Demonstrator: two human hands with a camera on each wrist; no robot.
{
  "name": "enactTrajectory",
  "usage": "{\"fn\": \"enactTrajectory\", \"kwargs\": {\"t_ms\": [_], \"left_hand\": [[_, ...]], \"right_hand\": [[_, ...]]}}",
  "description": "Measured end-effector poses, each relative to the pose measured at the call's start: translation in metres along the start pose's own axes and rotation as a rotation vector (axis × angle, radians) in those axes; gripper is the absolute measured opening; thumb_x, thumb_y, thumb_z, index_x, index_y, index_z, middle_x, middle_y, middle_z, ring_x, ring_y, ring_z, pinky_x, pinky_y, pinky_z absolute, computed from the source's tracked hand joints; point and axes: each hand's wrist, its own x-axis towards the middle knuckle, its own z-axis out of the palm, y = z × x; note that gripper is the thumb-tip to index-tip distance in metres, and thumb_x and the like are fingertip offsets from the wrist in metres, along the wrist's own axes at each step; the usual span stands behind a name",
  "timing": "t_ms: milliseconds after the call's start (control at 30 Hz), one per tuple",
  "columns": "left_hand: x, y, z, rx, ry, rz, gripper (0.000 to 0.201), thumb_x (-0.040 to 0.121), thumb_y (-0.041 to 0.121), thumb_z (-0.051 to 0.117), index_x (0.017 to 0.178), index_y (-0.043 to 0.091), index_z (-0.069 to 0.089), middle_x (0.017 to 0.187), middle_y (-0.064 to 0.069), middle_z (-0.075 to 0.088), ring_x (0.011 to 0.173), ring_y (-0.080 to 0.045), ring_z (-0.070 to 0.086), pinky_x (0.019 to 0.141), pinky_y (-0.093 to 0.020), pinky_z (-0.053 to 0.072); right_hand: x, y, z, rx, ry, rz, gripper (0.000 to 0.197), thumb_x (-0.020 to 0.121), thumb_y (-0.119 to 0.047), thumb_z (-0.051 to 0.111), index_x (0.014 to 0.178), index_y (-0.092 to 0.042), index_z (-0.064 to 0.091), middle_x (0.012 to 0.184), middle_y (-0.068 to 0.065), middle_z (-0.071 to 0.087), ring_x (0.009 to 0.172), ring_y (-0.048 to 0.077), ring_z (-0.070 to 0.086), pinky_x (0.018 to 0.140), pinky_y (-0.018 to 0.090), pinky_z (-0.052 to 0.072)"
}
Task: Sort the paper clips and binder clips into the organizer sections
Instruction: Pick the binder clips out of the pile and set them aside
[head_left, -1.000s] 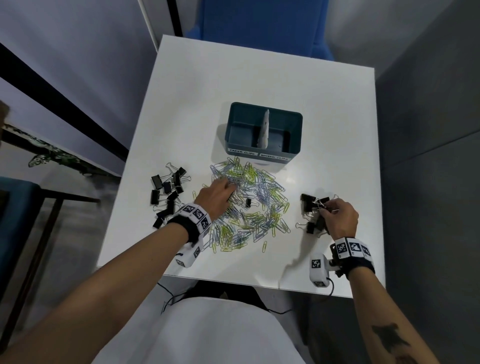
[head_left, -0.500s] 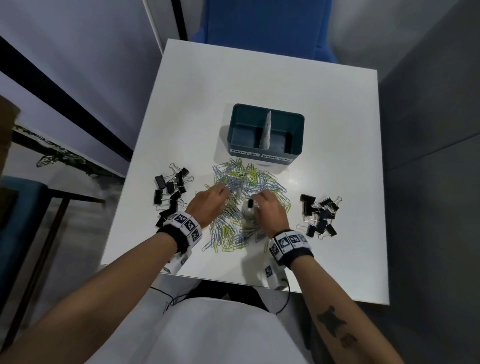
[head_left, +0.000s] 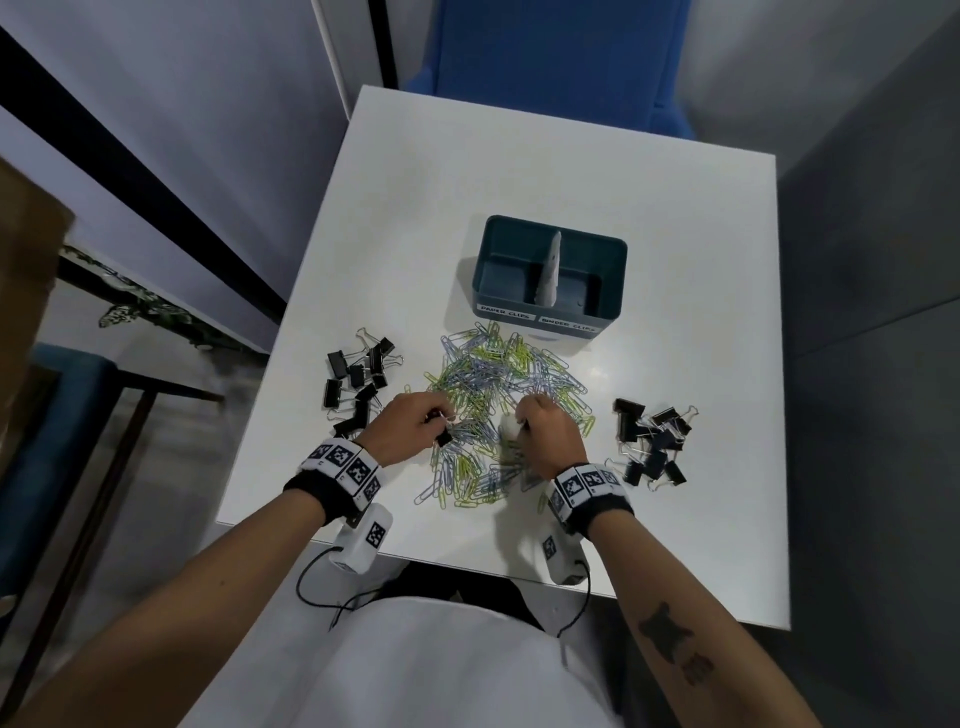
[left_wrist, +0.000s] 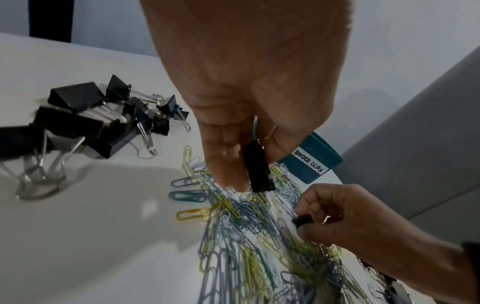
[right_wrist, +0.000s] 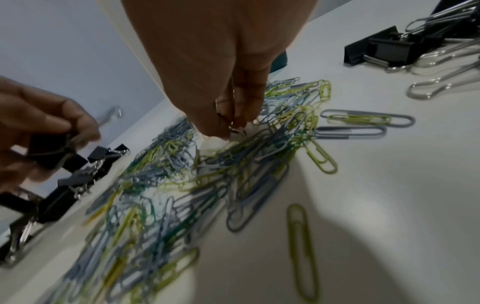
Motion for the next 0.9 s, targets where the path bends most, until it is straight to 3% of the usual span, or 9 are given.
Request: {"fn": "enactTrajectory", "kwargs": {"t_ms": [133,233,333,433,533,633,800,900], "left_hand": [[-0.001,-0.007,-0.005,0.159,-0.013,0.005,0.028,0.095,0.012,0.046,0.116,0.020,0.062,0.100,-0.001,0.062,0.080,-0.021,0.058,0.070,-0.035,0.048],[-0.001,-0.011,-0.009,0.254,0.097,0.008,0.027,0.097,0.014,0.045,0.119,0.018,0.060,0.110,-0.002,0.060,0.093,-0.022,0.059,0.075,-0.033,0.046],[-0.002,-0.018,-0.018,0.265,0.162,-0.029,0.020,0.095,0.015,0.050,0.109,0.016,0.064,0.106,-0.003,0.063,0.096,-0.023,0.060,0.076,-0.034,0.048],[-0.006,-0.023,-0.029,0.278,0.280,-0.091,0.015,0.091,0.016,0.054,0.098,0.020,0.066,0.101,0.001,0.065,0.092,-0.022,0.062,0.071,-0.034,0.048],[-0.010,-0.026,-0.045,0.255,0.498,-0.255,0.011,0.086,0.019,0.057,0.089,0.026,0.065,0.096,0.005,0.066,0.087,-0.022,0.061,0.070,-0.034,0.048],[-0.010,-0.039,-0.064,0.170,0.642,-0.427,0.011,0.083,0.019,0.057,0.086,0.026,0.065,0.092,0.003,0.068,0.085,-0.025,0.063,0.072,-0.038,0.053],[-0.005,-0.062,-0.080,0.042,0.574,-0.567,0.010,0.083,0.016,0.064,0.084,0.025,0.067,0.092,-0.002,0.070,0.086,-0.023,0.063,0.071,-0.029,0.049],[0.001,-0.069,-0.077,-0.056,0.497,-0.564,0.011,0.082,0.007,0.070,0.092,0.010,0.069,0.088,-0.009,0.067,0.061,-0.004,0.061,0.051,-0.013,0.043]], "right_hand": [[-0.003,0.014,-0.011,0.202,0.112,0.105,0.017,0.084,-0.001,0.063,0.080,-0.018,0.060,0.084,-0.002,0.064,0.071,0.012,0.059,0.062,0.017,0.046],[-0.006,0.035,-0.035,0.310,0.251,0.257,0.011,0.084,-0.005,0.069,0.092,-0.011,0.070,0.089,0.002,0.069,0.075,0.013,0.063,0.067,0.011,0.044],[-0.006,0.068,-0.062,0.307,0.364,0.399,0.013,0.082,-0.003,0.070,0.095,-0.004,0.072,0.093,0.013,0.073,0.084,0.026,0.067,0.077,0.020,0.047],[-0.001,0.098,-0.076,0.279,0.352,0.551,0.014,0.080,-0.005,0.068,0.092,-0.007,0.074,0.095,0.015,0.073,0.094,0.032,0.066,0.085,0.030,0.048],[0.005,0.114,-0.079,0.257,0.325,0.606,0.017,0.078,-0.005,0.064,0.089,-0.013,0.075,0.094,0.013,0.073,0.098,0.034,0.064,0.088,0.039,0.052],[0.011,0.122,-0.077,0.246,0.273,0.644,0.017,0.080,-0.005,0.062,0.087,-0.015,0.074,0.094,0.013,0.073,0.101,0.035,0.061,0.087,0.038,0.052],[0.013,0.122,-0.074,0.230,0.250,0.718,0.011,0.083,-0.011,0.066,0.091,-0.015,0.073,0.102,0.014,0.070,0.102,0.035,0.061,0.079,0.033,0.048],[0.011,0.120,-0.076,0.227,0.301,0.721,0.013,0.083,-0.010,0.065,0.095,-0.010,0.071,0.107,0.016,0.064,0.104,0.036,0.058,0.077,0.036,0.048]]}}
